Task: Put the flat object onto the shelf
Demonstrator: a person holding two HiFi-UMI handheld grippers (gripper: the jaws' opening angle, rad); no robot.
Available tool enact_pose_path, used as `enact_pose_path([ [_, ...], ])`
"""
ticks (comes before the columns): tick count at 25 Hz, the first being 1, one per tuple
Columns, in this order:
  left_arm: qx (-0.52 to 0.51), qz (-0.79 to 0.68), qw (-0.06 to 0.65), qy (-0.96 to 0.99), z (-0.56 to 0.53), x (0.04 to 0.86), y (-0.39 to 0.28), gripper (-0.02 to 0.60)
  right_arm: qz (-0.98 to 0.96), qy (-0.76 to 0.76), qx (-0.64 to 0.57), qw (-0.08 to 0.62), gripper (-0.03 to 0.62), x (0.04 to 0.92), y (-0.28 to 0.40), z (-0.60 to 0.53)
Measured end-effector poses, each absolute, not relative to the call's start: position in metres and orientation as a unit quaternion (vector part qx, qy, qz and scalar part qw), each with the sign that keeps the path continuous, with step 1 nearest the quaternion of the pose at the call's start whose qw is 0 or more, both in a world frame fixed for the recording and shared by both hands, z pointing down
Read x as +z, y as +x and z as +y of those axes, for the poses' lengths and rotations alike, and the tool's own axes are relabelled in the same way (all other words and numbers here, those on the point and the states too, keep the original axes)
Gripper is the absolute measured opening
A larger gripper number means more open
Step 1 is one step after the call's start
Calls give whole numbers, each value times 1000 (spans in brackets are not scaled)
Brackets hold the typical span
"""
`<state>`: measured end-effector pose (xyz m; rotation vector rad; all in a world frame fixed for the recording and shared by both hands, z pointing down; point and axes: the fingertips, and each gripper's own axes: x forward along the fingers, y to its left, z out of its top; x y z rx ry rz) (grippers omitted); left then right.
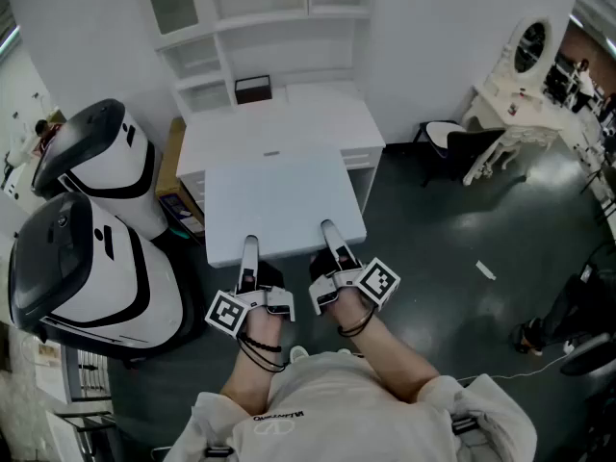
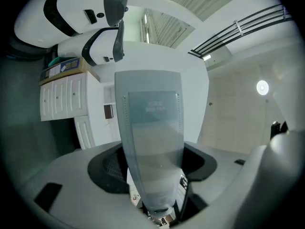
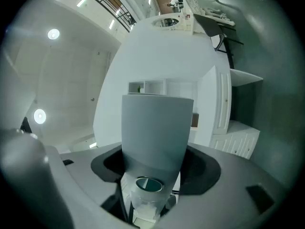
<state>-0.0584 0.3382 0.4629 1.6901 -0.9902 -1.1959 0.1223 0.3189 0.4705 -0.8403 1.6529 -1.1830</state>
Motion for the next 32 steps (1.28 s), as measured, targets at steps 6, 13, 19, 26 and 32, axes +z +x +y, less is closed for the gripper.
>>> enact_pose_path([
  [6,-473,-392,416,670,337,463,-57,299,670,-342,-477,455,305,469,123,318],
  [13,-469,-393,425,667,331,472,-60,302,670,-350,-476,450,313,474,120,314],
  [19,-474,-382,435,663,322,476,-79,302,672,-358,-471,445,311,474,100,305],
  [26,-477,-375,432,668,309,476,-113,302,671,-362,-467,447,311,476,67,296],
  [32,-480,-381,437,658,298,478,-132,302,674,-368,-471,435,311,480,50,283],
])
